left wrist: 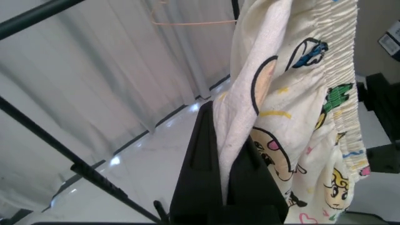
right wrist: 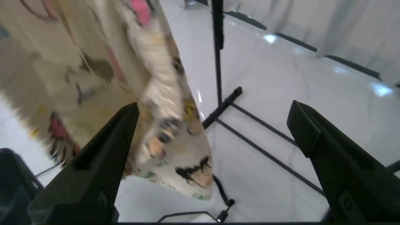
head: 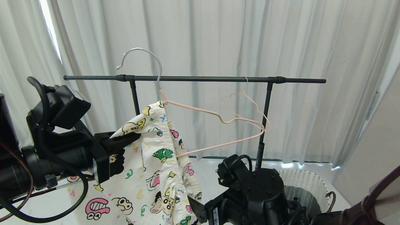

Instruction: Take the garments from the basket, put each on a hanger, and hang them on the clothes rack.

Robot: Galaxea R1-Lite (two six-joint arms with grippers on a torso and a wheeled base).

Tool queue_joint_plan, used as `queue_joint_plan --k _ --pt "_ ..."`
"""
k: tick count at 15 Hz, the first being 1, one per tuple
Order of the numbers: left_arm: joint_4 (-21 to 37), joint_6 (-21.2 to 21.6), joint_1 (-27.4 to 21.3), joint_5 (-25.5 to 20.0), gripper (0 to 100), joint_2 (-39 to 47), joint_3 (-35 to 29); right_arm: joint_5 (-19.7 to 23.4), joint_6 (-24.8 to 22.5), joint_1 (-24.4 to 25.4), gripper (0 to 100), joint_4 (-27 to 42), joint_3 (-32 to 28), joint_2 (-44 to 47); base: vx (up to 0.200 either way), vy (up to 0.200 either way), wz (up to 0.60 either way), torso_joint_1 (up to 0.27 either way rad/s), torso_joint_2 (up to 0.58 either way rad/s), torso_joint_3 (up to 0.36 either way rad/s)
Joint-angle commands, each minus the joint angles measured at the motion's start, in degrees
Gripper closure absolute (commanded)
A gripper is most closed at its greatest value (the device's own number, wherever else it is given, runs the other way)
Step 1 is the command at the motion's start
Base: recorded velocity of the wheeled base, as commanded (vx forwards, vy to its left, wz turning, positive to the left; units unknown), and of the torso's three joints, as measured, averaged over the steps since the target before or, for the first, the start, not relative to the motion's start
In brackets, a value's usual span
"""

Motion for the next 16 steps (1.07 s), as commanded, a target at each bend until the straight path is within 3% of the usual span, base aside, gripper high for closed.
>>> queue_joint_plan --k 1,7,9,12,16 --pt "-0.03 0.01 2.00 0.05 100 -0.18 0.15 -1.85 -1.51 -1.80 0 0.00 1.00 0.47 0.000 0.000 0.00 0.000 0.00 0.000" --pt "-0.12 0.97 3.76 2.34 100 -0.01 0.85 -3.88 -9.33 -12.96 0 0.00 2.14 0.12 0.000 0.000 0.00 0.000 0.00 0.000" --pt "-0.12 3.26 4.55 3.48 100 0.08 2.08 -3.88 -11.79 -16.30 0 0.00 2.23 -0.32 0.000 0.000 0.00 0.000 0.00 0.000" --pt "-0.56 4.93 6.04 3.48 100 -0.01 3.31 -3.88 -13.11 -19.20 0 0.00 2.32 -1.38 0.000 0.000 0.00 0.000 0.00 0.000" --pt "-3.37 10.29 10.09 3.48 100 0.34 8.32 -3.79 -14.43 -21.22 0 0.62 2.32 -2.70 0.000 0.000 0.00 0.000 0.00 0.000"
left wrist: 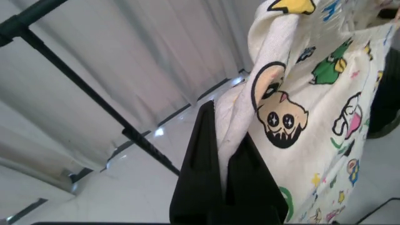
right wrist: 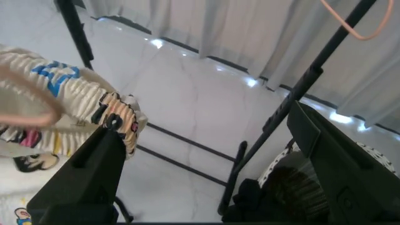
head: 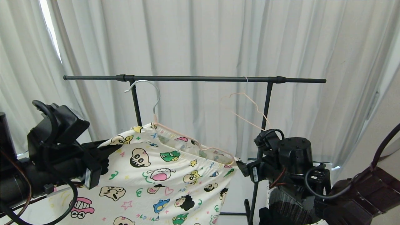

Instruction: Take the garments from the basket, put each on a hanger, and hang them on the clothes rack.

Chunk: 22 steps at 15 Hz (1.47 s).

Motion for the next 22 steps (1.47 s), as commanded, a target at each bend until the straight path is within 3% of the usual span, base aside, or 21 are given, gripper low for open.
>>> queue_joint_plan --k 1,3,7,9,10,11,14,17,20,22 --pt "-0.07 0.93 2.07 0.08 100 0.29 2.01 -0.08 0.00 -0.59 0 0.20 -0.04 -1.02 0.000 0.000 0.00 0.000 0.00 0.000" --pt "-0.07 1.11 2.24 0.08 100 0.46 3.41 0.09 -0.09 -0.59 0 1.07 -0.12 -2.60 0.000 0.000 0.00 0.000 0.00 0.000" --pt "-0.16 4.71 1.28 3.25 100 5.03 4.73 4.84 -0.18 0.03 0 16.81 -1.09 -14.99 0.000 0.000 0.00 0.000 0.00 0.000" --pt "-0.16 2.16 -1.36 3.25 100 5.03 3.59 6.51 -0.18 2.23 0 22.61 -1.79 -19.74 0.000 0.000 0.00 0.000 0.00 0.000" --pt "-0.16 -4.25 -5.84 3.25 100 4.15 3.24 10.64 -0.36 5.21 0 29.11 -2.23 -25.45 0.000 0.000 0.00 0.000 0.00 0.000" --pt "-0.16 -6.63 -7.51 3.25 100 3.63 3.24 12.66 -1.32 6.62 0 33.42 -2.32 -28.79 0.000 0.000 0.00 0.000 0.00 0.000" --pt "-2.71 -8.82 -10.85 3.25 100 3.27 3.32 17.50 -5.98 6.80 0 43.17 -2.94 -36.88 0.000 0.000 0.00 0.000 0.00 0.000" --pt "-7.54 -11.90 -15.34 3.25 100 3.19 5.08 21.54 -9.23 6.80 0 50.73 -8.47 -37.93 0.000 0.000 0.00 0.000 0.00 0.000" --pt "-15.01 -11.29 -21.05 3.25 100 3.10 11.94 26.20 -20.31 6.88 0 53.02 -12.69 -32.48 0.000 0.000 0.00 0.000 0.00 0.000" --pt "-19.32 -10.93 -22.10 3.25 100 3.01 14.40 28.31 -23.03 8.64 0 53.02 -14.98 -27.65 0.000 0.000 0.00 0.000 0.00 0.000"
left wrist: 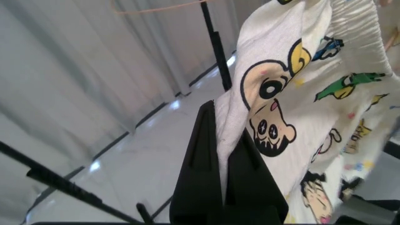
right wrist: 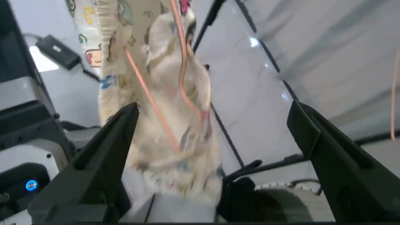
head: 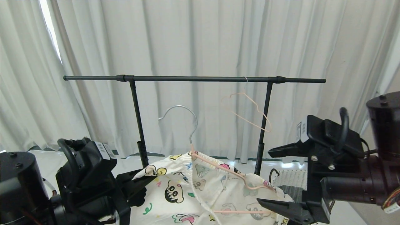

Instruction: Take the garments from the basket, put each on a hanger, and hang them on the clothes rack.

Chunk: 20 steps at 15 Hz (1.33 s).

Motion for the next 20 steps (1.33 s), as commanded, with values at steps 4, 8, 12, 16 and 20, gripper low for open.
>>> queue_joint_plan --k 4,8,12,16,20 --pt "-2.83 0.07 -0.94 0.03 100 -0.60 2.10 1.07 -0.81 5.07 0 0.28 -7.34 13.25 0.000 0.000 0.00 0.000 0.00 0.000" --pt "-3.01 1.57 -1.29 0.03 100 -0.69 2.02 0.98 -0.81 5.25 0 7.57 -11.20 15.80 0.000 0.000 0.00 0.000 0.00 0.000" --pt "-3.01 1.57 -1.91 0.03 100 -1.04 1.84 0.63 -0.54 4.37 0 8.19 -11.20 16.15 0.000 0.000 0.00 0.000 0.00 0.000" --pt "-3.01 1.57 -3.40 0.03 100 -1.48 1.84 0.45 -0.54 4.37 100 8.27 -11.29 16.94 0.000 0.000 0.00 0.000 0.00 0.000" --pt "-3.01 1.66 -3.40 0.29 100 -2.36 2.45 -1.48 0.51 4.46 100 8.19 -11.29 16.76 0.000 0.000 0.00 0.000 0.00 0.000"
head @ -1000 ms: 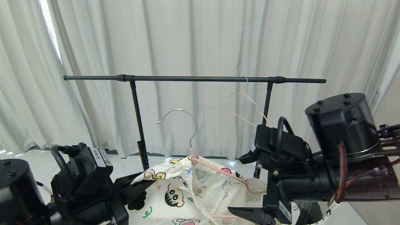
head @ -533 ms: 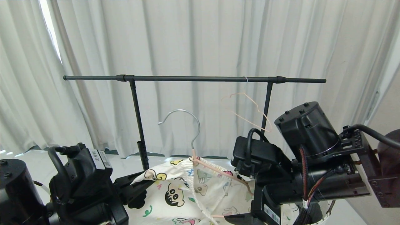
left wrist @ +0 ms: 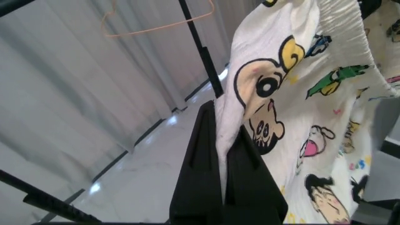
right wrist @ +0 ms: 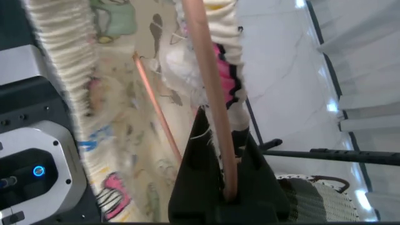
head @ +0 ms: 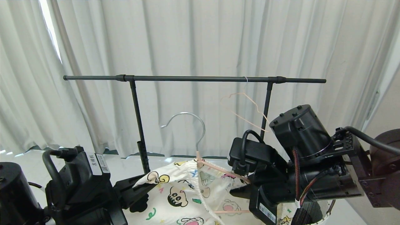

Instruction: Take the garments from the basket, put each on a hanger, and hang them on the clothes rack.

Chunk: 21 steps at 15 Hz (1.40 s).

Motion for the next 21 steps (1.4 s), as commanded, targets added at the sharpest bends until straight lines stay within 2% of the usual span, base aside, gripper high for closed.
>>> queue_joint_plan --k 1,2,3,4,7,11,14,15,18,21 --pt "-0.05 0.04 0.01 0.27 100 -0.95 0.88 -0.16 0.05 0.07 100 -0.01 -0.05 -0.22 0.000 0.000 0.00 0.000 0.00 0.000" --pt "-0.05 0.04 0.01 1.06 100 -1.12 1.23 -0.16 0.05 0.16 100 -0.01 -0.05 -0.58 0.000 0.000 0.00 0.000 0.00 0.000" --pt "-0.05 0.04 0.01 3.00 0 -1.21 1.23 -0.16 -0.13 0.24 100 -0.10 0.03 -1.19 0.000 0.000 0.00 0.000 0.00 0.000" --pt "-0.05 -0.05 0.10 4.31 0 -1.21 1.14 -0.24 -0.57 0.24 100 -0.36 0.03 -1.89 0.000 0.000 0.00 0.000 0.00 0.000" --pt "-0.05 -0.58 0.80 5.11 0 -3.41 1.40 -0.33 -6.28 -0.81 100 -3.35 0.47 -5.94 0.000 0.000 0.00 0.000 0.00 0.000" --pt "-0.05 -0.58 3.26 5.19 0 -7.63 4.22 -1.91 -13.13 -6.61 100 -3.44 3.90 -11.12 0.000 0.000 0.00 0.000 0.00 0.000" --pt "-0.05 -0.67 6.78 5.19 0 -7.98 4.57 -2.18 -13.49 -10.57 100 -3.26 7.77 -13.76 0.000 0.000 0.00 0.000 0.00 0.000" --pt "-0.05 -1.28 8.71 5.11 0 -7.63 6.68 -2.27 -13.49 -12.32 100 -3.35 9.61 -14.55 0.000 0.000 0.00 0.000 0.00 0.000" --pt "0.13 -5.06 11.09 4.75 0 -6.92 10.63 -2.97 -13.40 -12.94 100 -3.35 10.05 -16.48 0.000 0.000 0.00 0.000 0.00 0.000" --pt "0.22 -5.50 11.61 2.47 0 -0.86 12.83 -2.35 -13.49 -12.24 100 -3.35 10.05 -18.07 0.000 0.000 0.00 0.000 0.00 0.000"
